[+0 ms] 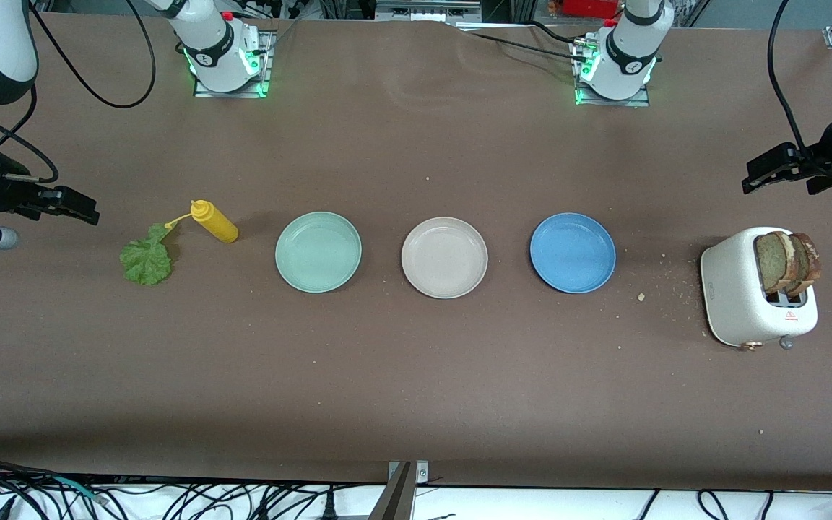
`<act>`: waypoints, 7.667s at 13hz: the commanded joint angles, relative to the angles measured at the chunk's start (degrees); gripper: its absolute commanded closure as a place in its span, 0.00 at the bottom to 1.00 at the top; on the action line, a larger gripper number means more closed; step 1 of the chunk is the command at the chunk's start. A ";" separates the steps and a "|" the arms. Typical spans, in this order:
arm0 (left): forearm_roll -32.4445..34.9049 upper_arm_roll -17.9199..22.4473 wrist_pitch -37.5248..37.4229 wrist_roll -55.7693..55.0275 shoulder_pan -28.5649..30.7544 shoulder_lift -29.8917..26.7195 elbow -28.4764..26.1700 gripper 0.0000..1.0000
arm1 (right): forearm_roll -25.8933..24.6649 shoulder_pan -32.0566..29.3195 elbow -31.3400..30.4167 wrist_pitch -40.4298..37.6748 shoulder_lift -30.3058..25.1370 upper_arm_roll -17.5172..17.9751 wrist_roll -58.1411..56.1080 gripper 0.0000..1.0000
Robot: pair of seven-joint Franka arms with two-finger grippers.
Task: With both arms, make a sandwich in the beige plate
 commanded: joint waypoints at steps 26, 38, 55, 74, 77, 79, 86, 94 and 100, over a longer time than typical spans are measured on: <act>3.78 0.13 30.39 19.81 12.45 -1.19 -24.74 0.00 | 0.69 -0.24 -0.10 -0.58 -0.59 0.07 -0.75 0.00; 2.82 0.04 44.48 22.53 14.83 2.24 -32.15 0.00 | 0.69 -0.24 -0.10 -0.58 -0.59 0.15 -0.57 0.00; -0.17 0.21 45.28 30.25 18.35 6.98 -31.88 0.51 | 0.60 0.11 -0.10 -0.58 -0.59 0.24 -0.22 0.00; -18.32 -1.28 5.13 23.69 8.16 10.49 -8.94 1.00 | 0.60 0.03 -0.10 -0.58 -0.59 0.16 -0.66 0.00; -30.45 -1.37 4.14 22.11 2.29 16.10 -8.60 1.00 | 0.51 0.03 -0.10 -0.58 -0.59 0.16 -0.66 0.00; -40.64 -1.37 4.32 20.34 -1.49 20.50 -8.42 1.00 | 0.43 0.03 -0.10 -0.58 -0.59 0.16 -0.66 0.00; -56.14 -1.46 24.16 22.52 -14.33 32.29 -8.33 1.00 | 0.25 0.03 -0.10 -0.58 -0.59 0.16 -0.66 0.00; -61.61 -1.46 26.81 27.19 -18.30 34.93 -10.78 1.00 | 0.25 0.03 -0.10 -0.58 -0.59 0.16 -0.66 0.00; -69.24 -2.51 34.46 39.56 -19.27 34.41 -17.46 1.00 | 0.25 0.03 -0.10 -0.58 -0.59 0.16 -0.66 0.00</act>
